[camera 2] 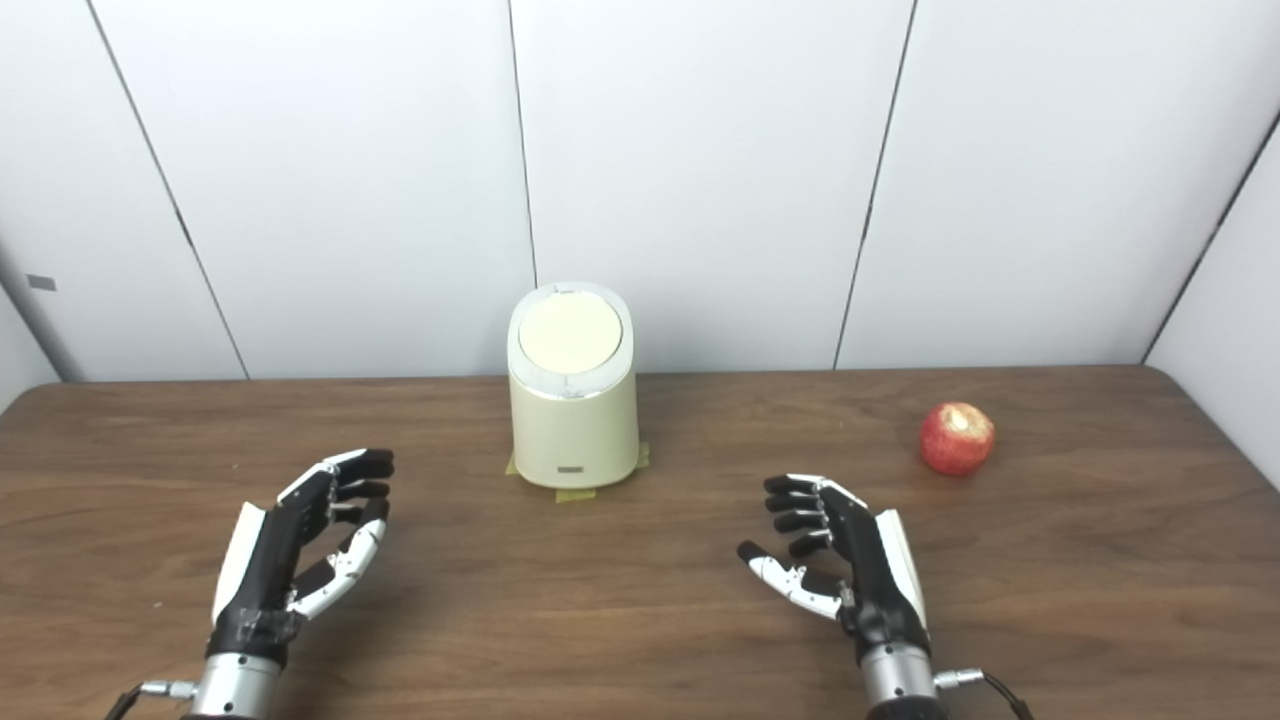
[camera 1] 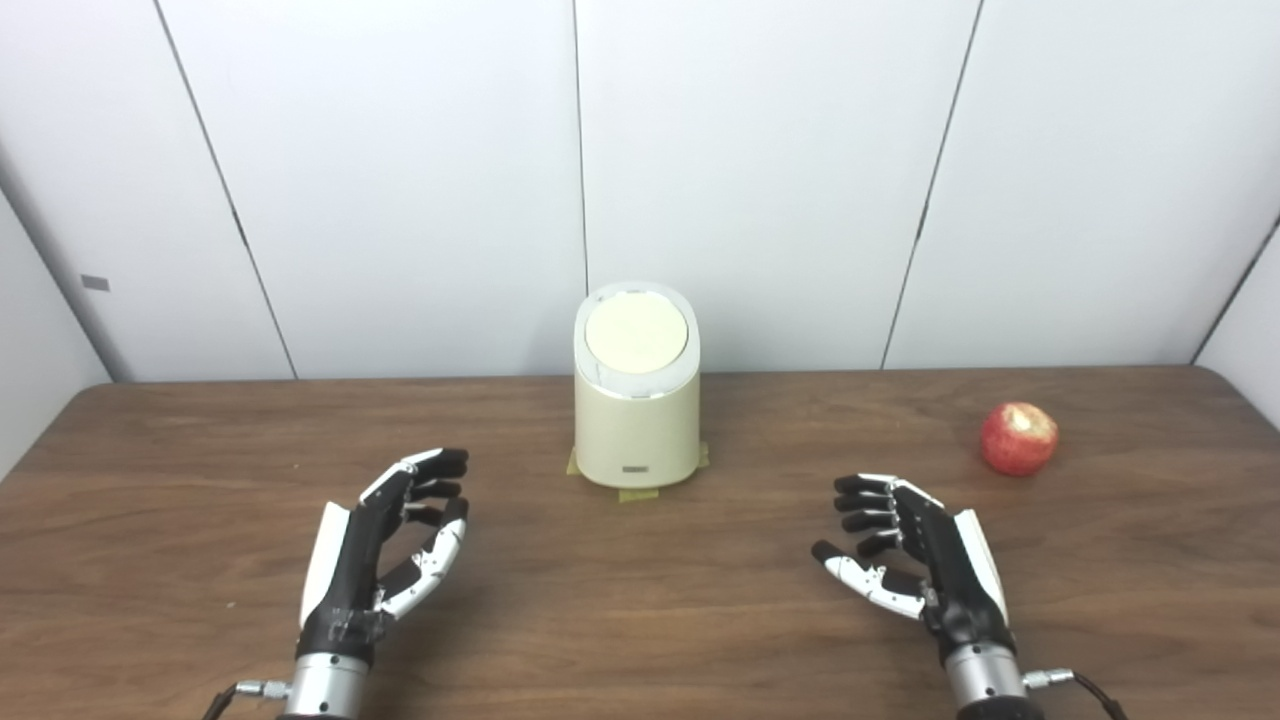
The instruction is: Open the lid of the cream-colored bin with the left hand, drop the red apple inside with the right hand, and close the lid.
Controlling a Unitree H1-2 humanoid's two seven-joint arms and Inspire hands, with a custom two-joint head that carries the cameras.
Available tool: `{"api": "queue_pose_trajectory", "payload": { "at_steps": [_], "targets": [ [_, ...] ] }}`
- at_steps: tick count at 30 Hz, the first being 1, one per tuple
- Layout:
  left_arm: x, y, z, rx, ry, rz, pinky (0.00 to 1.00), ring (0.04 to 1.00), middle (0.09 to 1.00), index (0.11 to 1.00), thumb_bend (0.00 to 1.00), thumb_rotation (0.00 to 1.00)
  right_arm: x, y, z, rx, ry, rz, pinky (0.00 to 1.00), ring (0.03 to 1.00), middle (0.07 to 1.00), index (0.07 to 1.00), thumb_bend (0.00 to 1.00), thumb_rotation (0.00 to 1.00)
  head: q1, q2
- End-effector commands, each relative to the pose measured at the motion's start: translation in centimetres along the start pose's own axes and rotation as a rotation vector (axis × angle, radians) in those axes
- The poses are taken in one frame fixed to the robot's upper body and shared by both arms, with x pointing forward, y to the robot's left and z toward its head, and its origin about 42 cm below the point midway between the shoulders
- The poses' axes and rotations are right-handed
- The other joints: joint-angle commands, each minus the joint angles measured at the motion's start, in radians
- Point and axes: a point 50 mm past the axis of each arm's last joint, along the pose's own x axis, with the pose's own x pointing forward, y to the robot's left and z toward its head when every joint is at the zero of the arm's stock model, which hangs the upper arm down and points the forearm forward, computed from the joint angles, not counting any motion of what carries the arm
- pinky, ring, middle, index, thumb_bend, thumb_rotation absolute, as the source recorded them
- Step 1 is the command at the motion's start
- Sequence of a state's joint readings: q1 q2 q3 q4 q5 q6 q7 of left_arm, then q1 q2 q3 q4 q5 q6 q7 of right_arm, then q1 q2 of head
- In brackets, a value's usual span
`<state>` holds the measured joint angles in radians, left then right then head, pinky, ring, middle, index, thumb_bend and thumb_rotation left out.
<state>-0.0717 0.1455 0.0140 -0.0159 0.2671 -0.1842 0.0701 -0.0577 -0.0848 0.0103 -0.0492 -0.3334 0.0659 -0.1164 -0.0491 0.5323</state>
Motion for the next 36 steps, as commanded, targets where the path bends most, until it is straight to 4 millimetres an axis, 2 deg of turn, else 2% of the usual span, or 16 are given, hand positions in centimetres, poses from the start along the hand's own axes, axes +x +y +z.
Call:
{"api": "queue_pose_trajectory", "payload": {
  "at_steps": [1,8,19,22,24,25,26,29,32,36],
  "targets": [
    [-0.5,0.3,-0.6,0.027,-0.003,-0.005,0.60,0.703,0.741,0.738,0.25,0.24,1.0,-0.4,1.8,0.007,-0.078,-0.019,0.52,0.625,0.656,0.659,0.32,0.01,0.000,-0.001],
    [-0.5,0.3,-0.6,0.022,0.005,-0.004,0.60,0.705,0.745,0.740,0.25,0.27,1.1,-0.5,1.7,0.007,-0.084,-0.016,0.51,0.616,0.651,0.659,0.31,0.02,0.000,0.000],
    [-0.4,0.2,-0.5,0.006,0.004,0.001,0.61,0.711,0.750,0.742,0.26,0.26,1.2,-0.4,1.6,0.014,-0.081,-0.014,0.53,0.630,0.659,0.660,0.32,0.00,0.000,-0.003],
    [0.1,0.1,-0.2,-0.007,0.019,0.002,0.61,0.718,0.758,0.748,0.29,0.26,1.3,-0.4,1.5,-0.004,-0.091,-0.012,0.53,0.626,0.658,0.656,0.32,0.00,0.003,-0.005],
    [0.5,0.1,0.0,-0.011,0.046,-0.022,0.66,0.755,0.789,0.776,0.33,0.34,1.3,-0.4,1.4,-0.009,-0.096,-0.010,0.52,0.624,0.657,0.655,0.32,0.00,0.005,-0.007],
    [0.8,0.1,0.2,-0.010,0.063,-0.038,0.70,0.788,0.815,0.798,0.36,0.41,1.3,-0.4,1.3,-0.008,-0.096,-0.009,0.53,0.624,0.656,0.656,0.32,0.00,0.006,-0.007],
    [1.1,0.1,0.4,-0.009,0.078,-0.052,0.75,0.826,0.844,0.826,0.41,0.51,1.3,-0.4,1.3,-0.006,-0.096,-0.008,0.53,0.625,0.656,0.657,0.32,0.00,0.007,-0.007],
    [2.4,0.1,1.9,-0.015,0.098,-0.068,0.83,0.898,0.914,0.898,0.57,0.67,1.4,-0.5,1.2,-0.004,-0.098,-0.005,0.53,0.627,0.659,0.660,0.31,0.00,0.017,-0.008],
    [3.9,0.2,3.5,-0.027,0.091,-0.072,0.92,0.977,0.985,0.977,0.67,0.76,1.4,-0.4,1.2,-0.013,-0.099,-0.003,0.53,0.626,0.658,0.661,0.31,0.00,0.018,-0.010],
    [7.0,0.5,6.4,-0.025,0.051,-0.072,0.97,0.999,1.000,0.999,0.73,0.85,1.4,-0.2,1.2,-0.024,-0.113,0.001,0.53,0.624,0.657,0.659,0.31,0.00,0.014,-0.011]
  ]
}}
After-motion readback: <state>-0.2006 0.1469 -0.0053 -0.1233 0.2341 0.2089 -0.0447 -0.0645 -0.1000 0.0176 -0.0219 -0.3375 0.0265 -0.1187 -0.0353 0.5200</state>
